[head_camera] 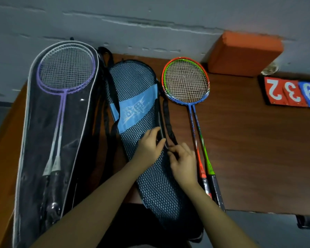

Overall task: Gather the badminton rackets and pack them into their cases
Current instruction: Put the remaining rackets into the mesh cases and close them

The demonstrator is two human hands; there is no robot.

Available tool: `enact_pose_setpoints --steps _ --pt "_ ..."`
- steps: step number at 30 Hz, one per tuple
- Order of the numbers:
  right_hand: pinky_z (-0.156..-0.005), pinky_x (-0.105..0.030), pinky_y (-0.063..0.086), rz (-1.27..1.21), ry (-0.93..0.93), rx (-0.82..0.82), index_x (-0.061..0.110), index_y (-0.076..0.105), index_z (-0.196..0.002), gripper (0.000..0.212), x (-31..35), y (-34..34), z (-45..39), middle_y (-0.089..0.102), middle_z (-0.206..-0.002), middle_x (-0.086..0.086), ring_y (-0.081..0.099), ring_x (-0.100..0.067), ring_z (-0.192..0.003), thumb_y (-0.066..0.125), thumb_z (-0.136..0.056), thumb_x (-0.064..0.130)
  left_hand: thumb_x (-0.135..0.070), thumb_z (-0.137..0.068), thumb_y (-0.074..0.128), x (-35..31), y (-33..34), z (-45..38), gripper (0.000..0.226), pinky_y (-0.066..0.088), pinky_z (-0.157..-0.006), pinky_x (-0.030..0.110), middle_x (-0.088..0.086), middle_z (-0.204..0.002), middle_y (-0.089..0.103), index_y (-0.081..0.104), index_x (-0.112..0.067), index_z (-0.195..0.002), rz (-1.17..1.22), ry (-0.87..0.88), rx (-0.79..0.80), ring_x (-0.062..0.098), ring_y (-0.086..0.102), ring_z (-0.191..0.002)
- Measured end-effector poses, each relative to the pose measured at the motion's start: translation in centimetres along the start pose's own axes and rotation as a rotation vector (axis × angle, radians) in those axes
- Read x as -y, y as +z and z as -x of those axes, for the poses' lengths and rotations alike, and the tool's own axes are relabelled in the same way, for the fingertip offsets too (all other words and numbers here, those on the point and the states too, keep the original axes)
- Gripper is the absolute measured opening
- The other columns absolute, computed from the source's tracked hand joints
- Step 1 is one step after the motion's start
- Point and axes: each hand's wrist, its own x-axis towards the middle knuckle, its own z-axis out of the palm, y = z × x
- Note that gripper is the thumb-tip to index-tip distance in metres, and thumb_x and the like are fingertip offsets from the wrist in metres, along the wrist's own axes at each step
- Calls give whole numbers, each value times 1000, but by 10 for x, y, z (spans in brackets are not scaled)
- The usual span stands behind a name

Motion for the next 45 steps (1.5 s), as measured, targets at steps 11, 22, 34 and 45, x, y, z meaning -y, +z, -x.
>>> enact_pose_setpoints --steps 11,22,34,45 --pt "-66 -25 40 -169 -105 114 19 58 -76 13 26 -32 -24 48 -79 17 48 -6 -76 67 -76 10 -3 -82 65 -32 -40 -16 39 44 -74 9 6 -112 56 56 -11 -119 501 -171 -78 4 54 -90" --pt "-58 -5 37 -488 78 300 12 67 -98 14 61 -52 -36 59 -73 8 51 8 -56 64 -85 7 -6 -82 66 -41 -78 1 41 43 -76 1 3 -104 64 57 -17 -121 547 -27 -101 4 56 -103" --pt "-65 -19 42 -505 129 84 13 63 -81 13 52 -48 -31 62 -74 5 55 -5 -70 57 -89 4 -1 -85 60 -34 -100 11 41 55 -78 24 7 -97 69 58 -26 -117 614 -18 -168 14 67 -89" --pt "-67 -28 48 -239 -59 70 14 65 -84 6 52 -28 -43 62 -80 6 57 -7 -74 69 -82 18 -2 -86 59 -29 -97 21 46 42 -77 4 -6 -107 50 51 -17 -128 415 34 -178 3 52 -94"
